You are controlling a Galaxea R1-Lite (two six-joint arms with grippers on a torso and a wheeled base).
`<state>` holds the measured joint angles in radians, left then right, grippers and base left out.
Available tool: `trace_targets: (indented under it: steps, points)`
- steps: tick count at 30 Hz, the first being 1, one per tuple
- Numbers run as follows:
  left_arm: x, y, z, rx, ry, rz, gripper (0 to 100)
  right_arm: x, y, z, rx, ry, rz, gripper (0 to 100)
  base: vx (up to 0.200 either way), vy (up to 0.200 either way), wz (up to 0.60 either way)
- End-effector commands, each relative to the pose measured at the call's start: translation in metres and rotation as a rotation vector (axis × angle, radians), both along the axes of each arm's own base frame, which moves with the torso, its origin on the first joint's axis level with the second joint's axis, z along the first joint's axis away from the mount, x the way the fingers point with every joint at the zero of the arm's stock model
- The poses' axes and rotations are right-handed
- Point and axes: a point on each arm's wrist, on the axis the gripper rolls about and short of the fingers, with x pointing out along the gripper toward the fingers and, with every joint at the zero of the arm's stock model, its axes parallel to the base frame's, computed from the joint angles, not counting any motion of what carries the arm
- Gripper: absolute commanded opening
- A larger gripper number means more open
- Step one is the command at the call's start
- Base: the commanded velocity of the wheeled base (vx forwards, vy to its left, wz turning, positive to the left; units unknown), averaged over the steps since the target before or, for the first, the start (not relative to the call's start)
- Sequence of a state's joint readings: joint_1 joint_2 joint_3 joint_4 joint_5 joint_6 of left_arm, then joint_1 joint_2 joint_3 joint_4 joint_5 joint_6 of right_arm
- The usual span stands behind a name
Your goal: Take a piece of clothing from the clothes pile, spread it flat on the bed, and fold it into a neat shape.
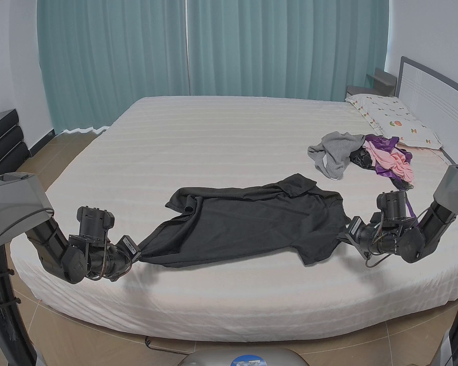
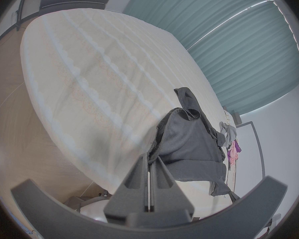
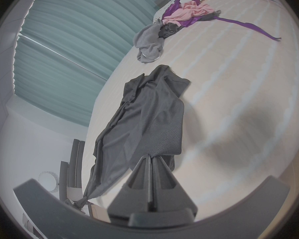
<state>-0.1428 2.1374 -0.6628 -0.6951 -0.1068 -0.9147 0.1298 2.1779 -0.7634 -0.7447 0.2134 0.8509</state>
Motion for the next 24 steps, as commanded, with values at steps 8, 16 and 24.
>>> trace_targets:
  steps: [8,16,24]
  points:
    - [-0.025,-0.004,0.008,0.048,0.034,-0.080,0,-0.081,-0.018,0.022,-0.107,0.030,0.064,0,0.000,0.000,0.00]
    - [-0.038,-0.012,0.012,0.101,0.131,-0.161,0,-0.113,-0.024,0.013,-0.189,0.082,0.139,0,0.000,0.000,0.00]
    - [-0.040,-0.012,0.007,0.121,0.156,-0.184,0,-0.118,-0.028,-0.001,-0.241,0.140,0.184,0,0.000,0.000,0.00]
